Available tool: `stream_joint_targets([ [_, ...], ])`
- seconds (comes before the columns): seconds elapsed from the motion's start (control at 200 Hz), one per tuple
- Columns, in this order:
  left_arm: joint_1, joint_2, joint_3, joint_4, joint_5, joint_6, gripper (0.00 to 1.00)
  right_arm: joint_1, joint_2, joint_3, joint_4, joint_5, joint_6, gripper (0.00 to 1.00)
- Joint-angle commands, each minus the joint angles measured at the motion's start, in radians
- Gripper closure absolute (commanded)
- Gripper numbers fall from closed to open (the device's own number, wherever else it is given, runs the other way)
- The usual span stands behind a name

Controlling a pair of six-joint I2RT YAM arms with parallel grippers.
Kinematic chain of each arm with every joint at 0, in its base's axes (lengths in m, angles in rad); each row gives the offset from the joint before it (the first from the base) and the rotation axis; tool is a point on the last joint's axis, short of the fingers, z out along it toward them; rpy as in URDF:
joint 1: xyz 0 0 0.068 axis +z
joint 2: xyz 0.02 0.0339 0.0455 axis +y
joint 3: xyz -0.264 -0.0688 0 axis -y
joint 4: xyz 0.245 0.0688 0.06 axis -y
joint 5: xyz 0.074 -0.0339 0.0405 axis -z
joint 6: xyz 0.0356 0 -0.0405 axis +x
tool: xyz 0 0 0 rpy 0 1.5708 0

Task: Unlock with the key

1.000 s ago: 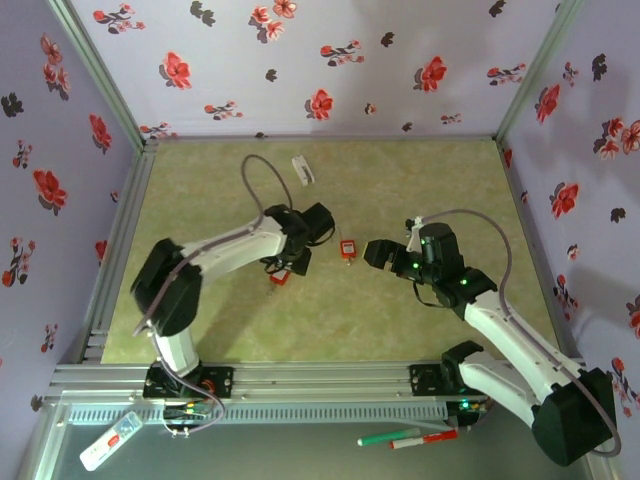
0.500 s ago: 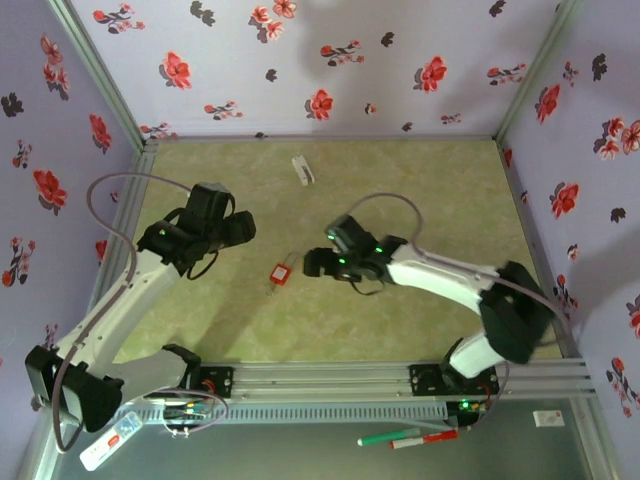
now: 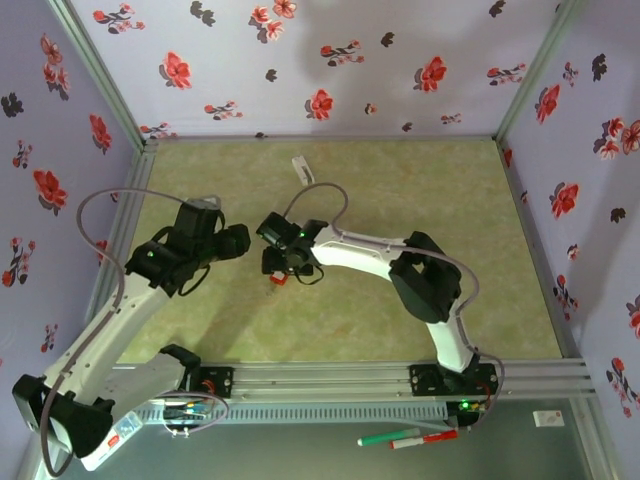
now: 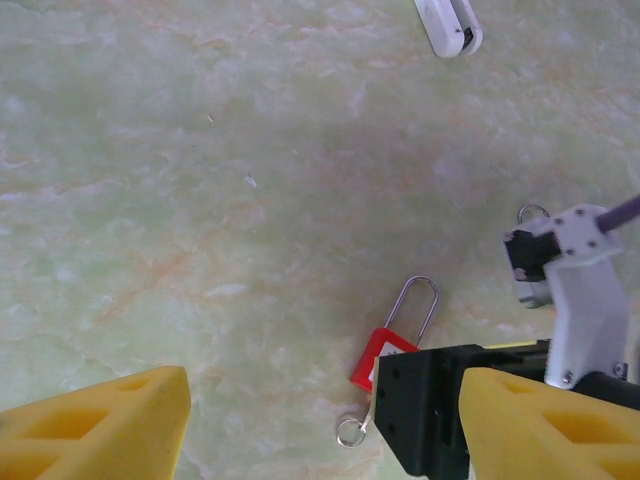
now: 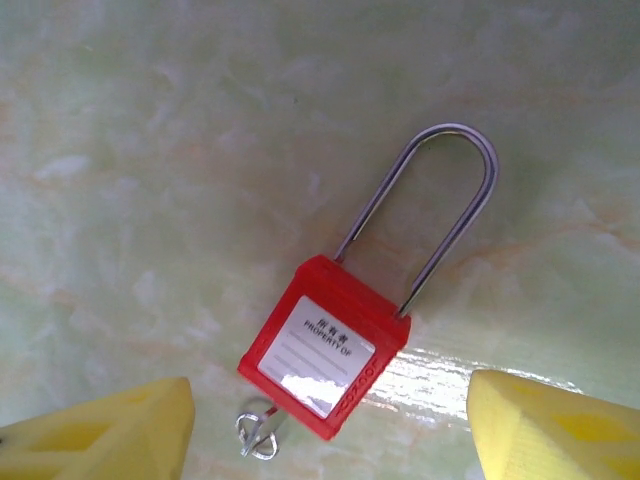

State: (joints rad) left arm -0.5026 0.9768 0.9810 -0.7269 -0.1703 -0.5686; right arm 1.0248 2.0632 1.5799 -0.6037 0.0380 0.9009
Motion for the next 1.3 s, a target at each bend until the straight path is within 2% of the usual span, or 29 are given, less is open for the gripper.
stream_joint_targets([
  [0.0,0.009,-0.024,-0.025,0.018,0.022,0.036,0.28,0.013,0.055,0.069,-0.104,0.067,0.046,0.29],
  [0.18,0.011,-0.048,-0.049,0.021,0.023,0.052,0.28,0.026,0.158,0.213,-0.211,0.109,0.051,0.28],
  [0.615,0.031,-0.100,-0.094,0.032,0.055,0.046,0.28,0.041,0.296,0.365,-0.304,0.141,0.070,0.31],
  [0.905,0.052,-0.138,-0.100,0.027,0.055,0.029,0.28,0.041,0.268,0.296,-0.276,0.151,0.078,0.60],
  [1.06,0.053,-0.136,-0.097,0.029,0.062,0.016,0.28,0.041,0.168,0.169,-0.209,0.166,0.076,0.74],
  [1.175,0.054,-0.129,-0.100,0.058,0.108,0.000,0.28,0.039,0.040,0.016,-0.072,0.157,0.030,0.85],
  [1.295,0.053,-0.103,-0.110,0.127,0.198,-0.018,0.28,0.029,-0.110,-0.156,0.140,0.061,-0.077,0.91],
])
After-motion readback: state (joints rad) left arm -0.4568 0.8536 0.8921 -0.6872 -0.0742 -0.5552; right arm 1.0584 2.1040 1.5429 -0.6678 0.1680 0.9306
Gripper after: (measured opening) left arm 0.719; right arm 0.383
